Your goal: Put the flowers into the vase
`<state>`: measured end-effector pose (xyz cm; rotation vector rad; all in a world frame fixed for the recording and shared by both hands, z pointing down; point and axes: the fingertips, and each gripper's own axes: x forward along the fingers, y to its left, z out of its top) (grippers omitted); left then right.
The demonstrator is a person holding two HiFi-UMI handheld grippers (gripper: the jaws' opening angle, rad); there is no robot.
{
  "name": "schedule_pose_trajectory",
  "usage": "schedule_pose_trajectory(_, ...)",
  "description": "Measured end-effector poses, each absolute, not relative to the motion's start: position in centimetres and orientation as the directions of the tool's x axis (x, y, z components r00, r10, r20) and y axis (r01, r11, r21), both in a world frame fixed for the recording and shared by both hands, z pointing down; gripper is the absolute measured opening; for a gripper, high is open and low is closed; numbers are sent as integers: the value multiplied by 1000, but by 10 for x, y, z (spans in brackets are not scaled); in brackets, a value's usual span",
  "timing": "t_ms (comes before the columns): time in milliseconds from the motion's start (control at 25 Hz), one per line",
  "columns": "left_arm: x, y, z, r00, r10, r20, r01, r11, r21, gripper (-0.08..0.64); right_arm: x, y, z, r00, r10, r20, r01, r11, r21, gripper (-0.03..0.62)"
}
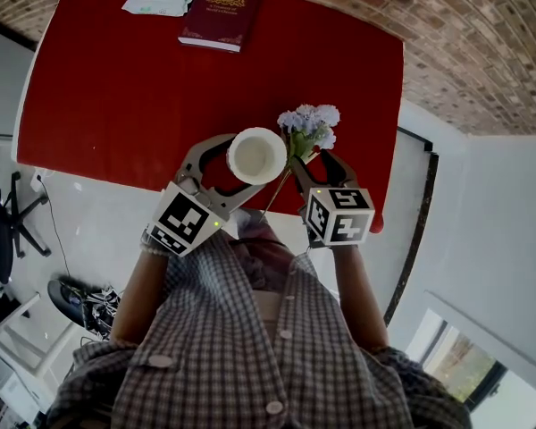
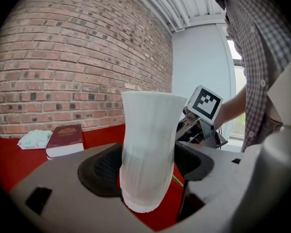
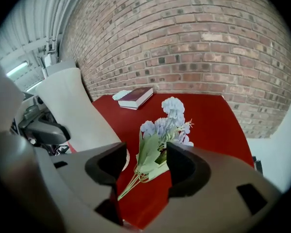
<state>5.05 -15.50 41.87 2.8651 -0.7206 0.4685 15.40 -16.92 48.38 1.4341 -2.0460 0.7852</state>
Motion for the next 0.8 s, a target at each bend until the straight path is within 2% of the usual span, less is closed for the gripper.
schedule_pose_trajectory(200,51,-155,418,835,-433,340,-480,-875,65,342,156,-181,506,-277,-618,736,-959,224,-172,282)
schedule_pose_trajectory(440,52,-155,419,831,-432,350,-480,-875,60,342,151,-192,532,-265,-561,784,-960,229,-161,279)
schedule_pose_trajectory(600,52,-155,419,829,-431,356,-480,-875,59,342,151,-195,545,-237,-534,812,-965,224,-135,235)
schedule_pose_trajectory(720,52,-155,419,827,-432,360,-482,-874,59,342,152,-195,553,-247,-524,815,-967,181,-177,196)
schedule_pose_trajectory(800,53,-155,419,825,-431,365,-481,-875,54,342,151,-195,555,-254,-528,810,-967,170,-192,138)
